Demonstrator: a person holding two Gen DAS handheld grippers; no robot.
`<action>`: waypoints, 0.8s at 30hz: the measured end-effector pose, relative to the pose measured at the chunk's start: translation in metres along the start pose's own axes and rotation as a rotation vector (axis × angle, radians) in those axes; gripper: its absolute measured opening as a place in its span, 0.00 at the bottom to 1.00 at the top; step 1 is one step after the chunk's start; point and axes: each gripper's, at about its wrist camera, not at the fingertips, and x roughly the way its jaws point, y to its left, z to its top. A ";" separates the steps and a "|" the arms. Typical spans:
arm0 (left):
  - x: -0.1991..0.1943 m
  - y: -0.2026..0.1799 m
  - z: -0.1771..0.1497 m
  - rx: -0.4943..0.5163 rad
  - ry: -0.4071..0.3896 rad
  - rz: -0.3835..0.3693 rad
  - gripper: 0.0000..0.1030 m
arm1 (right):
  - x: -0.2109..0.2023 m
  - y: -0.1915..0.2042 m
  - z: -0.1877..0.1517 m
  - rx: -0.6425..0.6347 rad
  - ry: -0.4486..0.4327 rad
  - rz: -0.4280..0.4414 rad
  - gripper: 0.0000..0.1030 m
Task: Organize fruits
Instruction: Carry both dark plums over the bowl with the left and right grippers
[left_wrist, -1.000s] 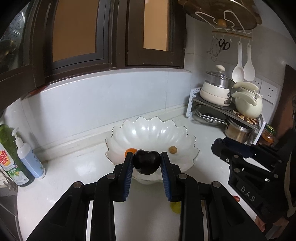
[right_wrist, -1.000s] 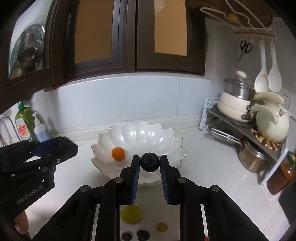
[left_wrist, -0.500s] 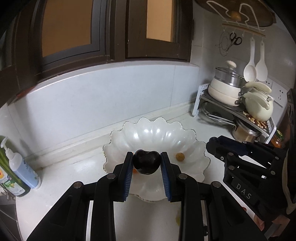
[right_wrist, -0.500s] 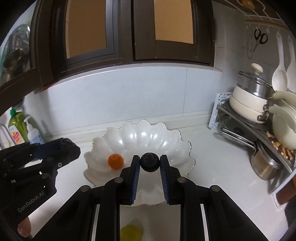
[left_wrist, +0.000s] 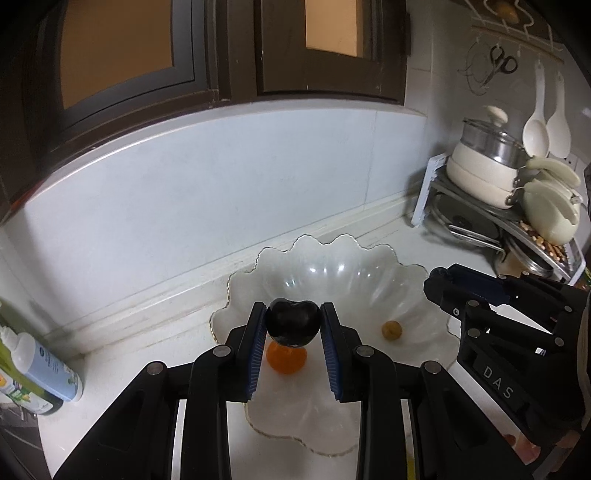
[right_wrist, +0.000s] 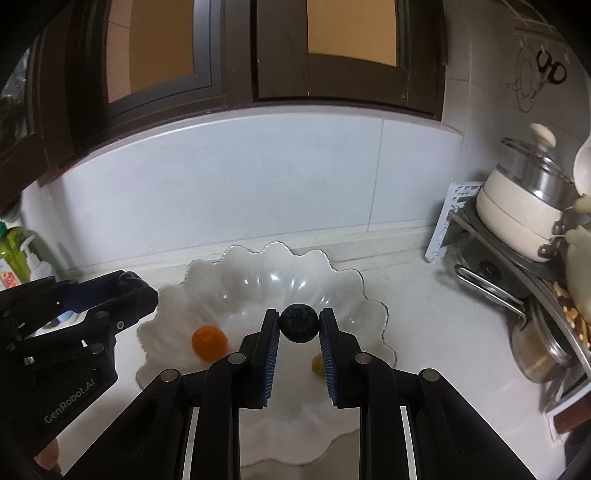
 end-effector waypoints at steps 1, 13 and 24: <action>0.004 0.000 0.002 0.000 0.005 0.001 0.29 | 0.005 -0.001 0.002 0.001 0.007 -0.001 0.23; 0.067 0.001 0.018 -0.007 0.113 -0.001 0.29 | 0.065 -0.017 0.017 0.028 0.120 0.004 0.23; 0.125 0.001 0.024 -0.013 0.239 -0.008 0.29 | 0.110 -0.026 0.024 0.027 0.216 0.004 0.23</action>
